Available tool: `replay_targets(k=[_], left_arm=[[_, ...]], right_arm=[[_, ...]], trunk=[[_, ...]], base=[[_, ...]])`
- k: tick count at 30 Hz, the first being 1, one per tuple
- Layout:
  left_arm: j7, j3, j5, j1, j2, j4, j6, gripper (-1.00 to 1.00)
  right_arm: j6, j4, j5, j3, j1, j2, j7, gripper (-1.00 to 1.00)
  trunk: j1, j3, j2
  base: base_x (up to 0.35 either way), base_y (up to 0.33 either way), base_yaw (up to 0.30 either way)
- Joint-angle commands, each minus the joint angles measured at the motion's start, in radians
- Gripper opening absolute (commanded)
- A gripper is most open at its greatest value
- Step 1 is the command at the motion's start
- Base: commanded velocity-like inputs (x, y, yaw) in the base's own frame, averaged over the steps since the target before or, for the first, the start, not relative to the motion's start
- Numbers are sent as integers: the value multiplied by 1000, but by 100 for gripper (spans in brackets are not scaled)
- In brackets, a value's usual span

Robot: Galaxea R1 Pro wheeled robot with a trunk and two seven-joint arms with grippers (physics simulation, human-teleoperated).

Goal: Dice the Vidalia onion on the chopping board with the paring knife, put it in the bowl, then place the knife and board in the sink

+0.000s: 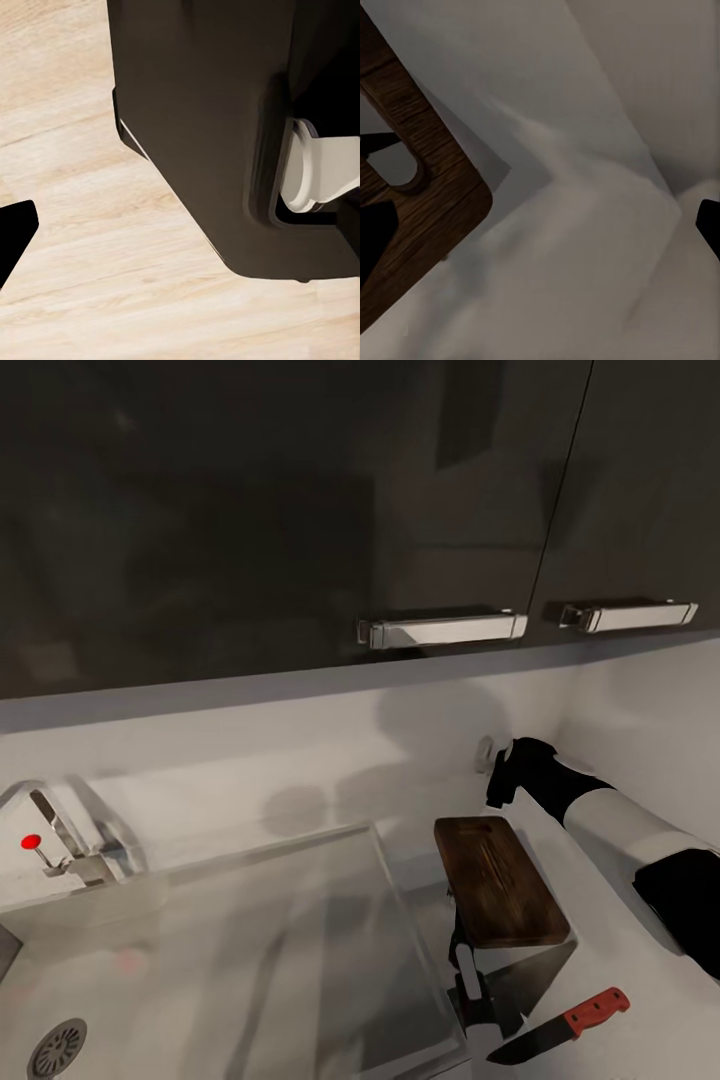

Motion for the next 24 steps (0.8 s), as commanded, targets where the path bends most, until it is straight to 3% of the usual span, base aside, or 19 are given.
replay_targets(k=[1, 24], left_arm=[[0, -1, 0, 0, 0, -2, 0, 100], [0, -1, 0, 0, 0, -1, 0, 100]], right_arm=[[2, -3, 7, 2, -1, -1, 7, 100], [0, -8, 7, -14, -1, 1, 30, 100]], trunk=[[1, -3, -2], [1, -39, -2]], base=[[0, 0, 0], [0, 0, 0]])
